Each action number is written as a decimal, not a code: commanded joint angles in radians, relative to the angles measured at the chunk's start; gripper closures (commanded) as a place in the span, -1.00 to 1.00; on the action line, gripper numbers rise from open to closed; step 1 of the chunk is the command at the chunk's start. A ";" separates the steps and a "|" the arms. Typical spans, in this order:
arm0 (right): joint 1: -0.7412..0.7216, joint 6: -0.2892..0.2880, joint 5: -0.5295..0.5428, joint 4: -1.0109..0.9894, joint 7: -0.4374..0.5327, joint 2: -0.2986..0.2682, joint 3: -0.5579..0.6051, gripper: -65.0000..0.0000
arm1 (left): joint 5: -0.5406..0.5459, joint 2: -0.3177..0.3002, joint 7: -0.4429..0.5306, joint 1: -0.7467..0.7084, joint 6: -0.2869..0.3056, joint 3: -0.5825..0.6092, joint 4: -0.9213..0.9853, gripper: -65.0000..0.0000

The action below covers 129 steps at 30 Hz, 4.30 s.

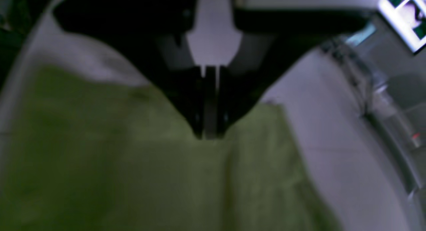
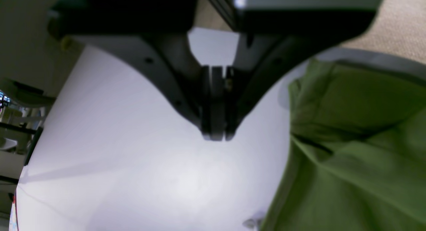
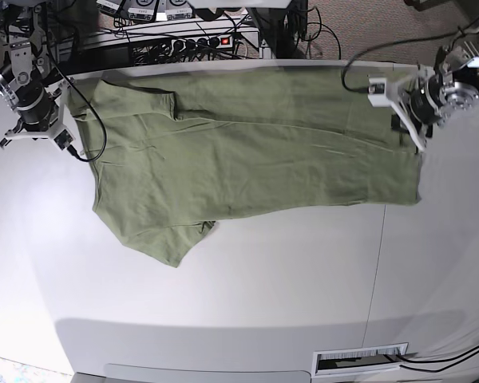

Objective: Fold the T-shirt properly
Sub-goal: 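Release the hem and move the left gripper along the hem edge, then grasp the other hem corner with the left gripper and pull outward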

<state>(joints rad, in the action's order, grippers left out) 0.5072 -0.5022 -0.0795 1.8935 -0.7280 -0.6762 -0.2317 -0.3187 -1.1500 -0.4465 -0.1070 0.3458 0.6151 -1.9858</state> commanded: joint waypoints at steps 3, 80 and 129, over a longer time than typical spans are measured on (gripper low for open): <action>-0.004 0.008 -0.005 0.014 0.033 -0.019 -0.012 1.00 | 0.100 -0.016 0.030 0.105 -0.013 -0.010 0.012 0.87; -0.542 0.002 0.175 -0.297 0.110 0.086 0.024 0.48 | 0.314 0.235 0.280 0.505 0.352 -0.009 0.545 1.00; -0.560 0.001 0.198 -0.296 0.083 0.085 0.024 0.48 | 0.784 0.171 0.205 0.633 0.352 -0.009 0.777 0.47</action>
<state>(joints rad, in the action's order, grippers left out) -0.0345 -0.5098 0.1143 1.5822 -0.6621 -0.5655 -0.1989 0.4706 -0.9558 -0.2638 0.4980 0.7063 0.6189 -1.1980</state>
